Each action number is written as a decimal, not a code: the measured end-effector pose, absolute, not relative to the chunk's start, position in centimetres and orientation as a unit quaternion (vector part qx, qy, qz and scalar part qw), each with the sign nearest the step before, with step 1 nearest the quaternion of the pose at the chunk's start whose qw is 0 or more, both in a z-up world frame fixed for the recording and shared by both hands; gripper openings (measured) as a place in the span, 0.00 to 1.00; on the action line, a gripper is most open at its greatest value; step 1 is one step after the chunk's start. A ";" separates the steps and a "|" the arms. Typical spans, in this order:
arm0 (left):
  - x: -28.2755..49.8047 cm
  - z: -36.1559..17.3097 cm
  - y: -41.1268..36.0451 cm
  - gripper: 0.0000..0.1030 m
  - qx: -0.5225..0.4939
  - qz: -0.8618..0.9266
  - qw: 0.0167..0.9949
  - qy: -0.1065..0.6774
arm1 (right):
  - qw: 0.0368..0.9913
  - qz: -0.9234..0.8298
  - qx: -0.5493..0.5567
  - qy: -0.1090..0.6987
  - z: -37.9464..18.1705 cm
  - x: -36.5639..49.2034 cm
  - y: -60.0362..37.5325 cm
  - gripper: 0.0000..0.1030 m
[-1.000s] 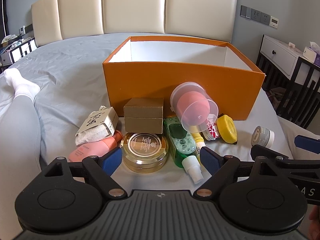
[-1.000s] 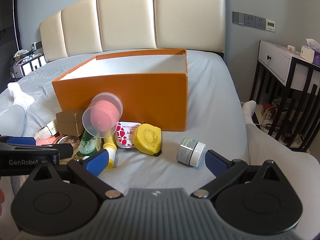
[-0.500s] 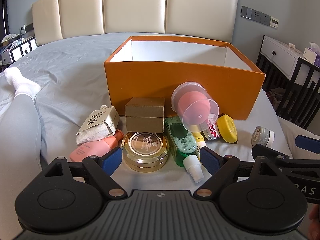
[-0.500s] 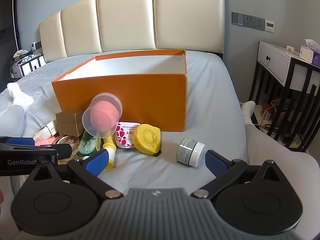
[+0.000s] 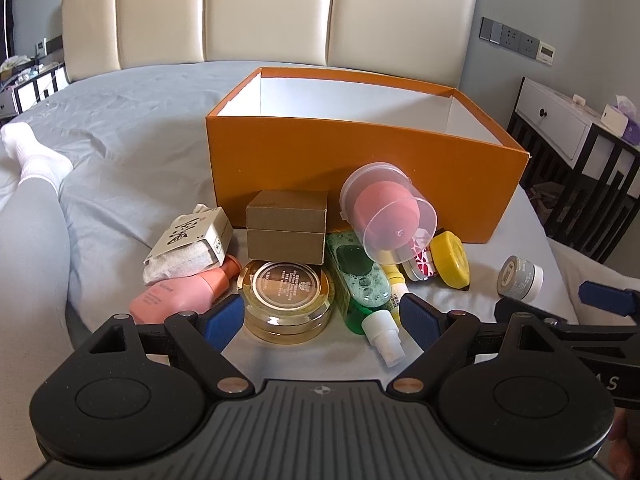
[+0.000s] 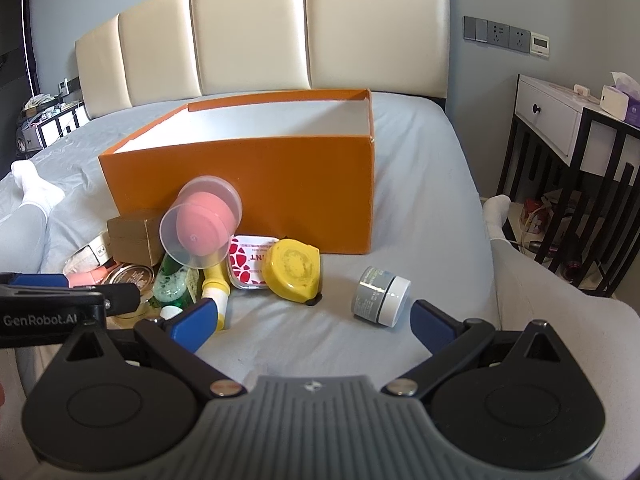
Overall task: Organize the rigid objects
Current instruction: 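Grasp the gold cube box with the left tool while the right tool grasps the clear pink-lidded cup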
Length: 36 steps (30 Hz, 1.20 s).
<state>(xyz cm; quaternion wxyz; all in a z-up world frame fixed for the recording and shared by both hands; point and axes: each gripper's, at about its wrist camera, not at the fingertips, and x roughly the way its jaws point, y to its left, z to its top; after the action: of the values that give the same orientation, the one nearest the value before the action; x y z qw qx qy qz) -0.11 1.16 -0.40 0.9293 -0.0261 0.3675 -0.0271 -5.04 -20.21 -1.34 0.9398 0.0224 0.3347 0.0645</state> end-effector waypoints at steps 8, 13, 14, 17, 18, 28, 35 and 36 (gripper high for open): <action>1.4 -0.6 3.1 0.73 -0.056 -0.053 0.919 0.386 | 0.930 0.098 0.016 0.354 -1.9 -3.3 -19.0 0.97; 3.4 0.5 4.9 0.67 -0.080 -0.050 0.916 0.389 | 0.919 0.134 0.026 0.371 -1.3 -0.8 -18.0 0.80; 3.9 0.8 5.2 0.67 -0.081 -0.048 0.916 0.390 | 0.915 0.141 0.034 0.376 -1.1 -0.1 -17.8 0.79; 5.6 1.4 5.8 0.67 -0.062 -0.051 0.915 0.395 | 0.910 0.155 0.058 0.379 0.2 2.1 -17.4 0.79; 6.1 1.5 5.9 0.68 -0.055 -0.055 0.912 0.402 | 0.911 0.160 0.062 0.376 0.8 2.8 -17.2 0.78; 9.6 0.8 5.2 0.80 -0.012 -0.103 0.892 0.440 | 0.863 0.192 0.111 0.454 2.0 10.5 -14.8 0.74; 10.8 -0.5 5.1 0.81 -0.020 -0.116 0.877 0.465 | 0.818 0.194 0.137 0.523 -0.5 13.3 -13.7 0.74; 10.9 -0.6 5.1 0.81 -0.022 -0.116 0.878 0.465 | 0.814 0.196 0.140 0.528 -0.8 13.5 -13.6 0.72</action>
<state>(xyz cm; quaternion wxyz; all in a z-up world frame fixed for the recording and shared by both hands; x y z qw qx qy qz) 10.87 5.07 -0.63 0.8775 -0.0219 0.4647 -0.1165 13.46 -13.60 -0.78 0.8142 0.1404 0.5282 0.1961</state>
